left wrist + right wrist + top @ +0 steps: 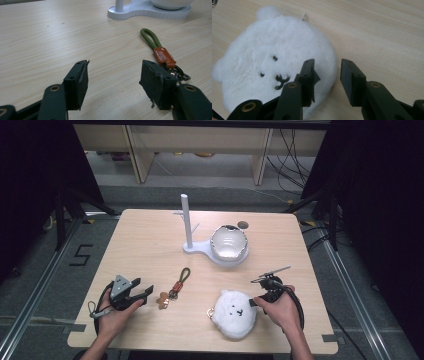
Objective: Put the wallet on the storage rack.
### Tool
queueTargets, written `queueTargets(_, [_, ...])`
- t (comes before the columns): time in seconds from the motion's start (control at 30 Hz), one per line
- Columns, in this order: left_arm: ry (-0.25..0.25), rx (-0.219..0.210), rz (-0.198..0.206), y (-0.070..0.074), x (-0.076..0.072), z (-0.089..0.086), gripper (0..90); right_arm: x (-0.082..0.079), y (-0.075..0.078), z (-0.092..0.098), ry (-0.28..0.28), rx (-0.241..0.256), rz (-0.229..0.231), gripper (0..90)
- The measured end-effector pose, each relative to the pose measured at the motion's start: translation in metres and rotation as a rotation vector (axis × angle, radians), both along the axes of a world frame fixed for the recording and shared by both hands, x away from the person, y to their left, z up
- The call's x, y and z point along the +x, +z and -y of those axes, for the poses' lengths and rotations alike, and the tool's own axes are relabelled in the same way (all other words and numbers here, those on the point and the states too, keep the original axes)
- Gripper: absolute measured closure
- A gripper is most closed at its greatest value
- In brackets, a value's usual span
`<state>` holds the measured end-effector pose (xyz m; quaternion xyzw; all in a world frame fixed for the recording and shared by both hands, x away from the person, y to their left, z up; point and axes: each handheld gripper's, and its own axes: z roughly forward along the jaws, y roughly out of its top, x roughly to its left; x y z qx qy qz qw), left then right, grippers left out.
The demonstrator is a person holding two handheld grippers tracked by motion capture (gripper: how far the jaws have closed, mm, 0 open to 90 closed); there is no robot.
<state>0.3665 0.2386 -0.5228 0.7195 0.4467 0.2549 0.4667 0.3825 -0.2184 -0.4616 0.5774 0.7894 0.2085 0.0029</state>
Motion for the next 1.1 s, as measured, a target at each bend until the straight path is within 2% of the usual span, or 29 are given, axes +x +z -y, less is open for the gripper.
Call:
queueTargets(0.07, [-0.003, 0.000, -0.002, 0.000, 0.000, 0.000, 38.3, 0.002, -0.003, -0.003, 0.004, 0.007, -0.019, 62.3])
queueTargets(0.13, [-0.004, 0.000, -0.002, 0.000, 0.001, 0.000, 38.3, 0.002, -0.004, -0.003, 0.013, 0.008, -0.018, 62.1])
queueTargets(0.23, [-0.004, 0.002, -0.002, 0.000, 0.001, 0.000, 38.3, 0.004, -0.006, -0.005, 0.023, 0.001, -0.049, 61.1])
queueTargets(0.37, [-0.003, 0.002, -0.002, 0.000, 0.001, 0.000, 38.3, 0.005, -0.007, -0.006, 0.039, -0.007, -0.060, 60.2])
queueTargets(0.4, [-0.004, 0.003, -0.004, 0.000, 0.001, 0.000, 38.3, 0.007, -0.009, -0.007, 0.070, -0.001, -0.052, 59.6])
queueTargets(0.8, [-0.007, 0.002, -0.001, -0.001, 0.001, 0.001, 38.3, 0.012, -0.011, -0.013, 0.090, -0.041, -0.094, 59.1])
queueTargets(1.0, [-0.006, 0.005, -0.002, -0.001, 0.001, 0.001, 38.3, 0.013, -0.013, -0.013, 0.098, -0.037, -0.086, 64.7])
queueTargets(1.1, [-0.007, 0.005, -0.002, -0.001, 0.001, 0.001, 38.3, 0.013, -0.012, -0.014, 0.093, -0.051, -0.106, 68.6])
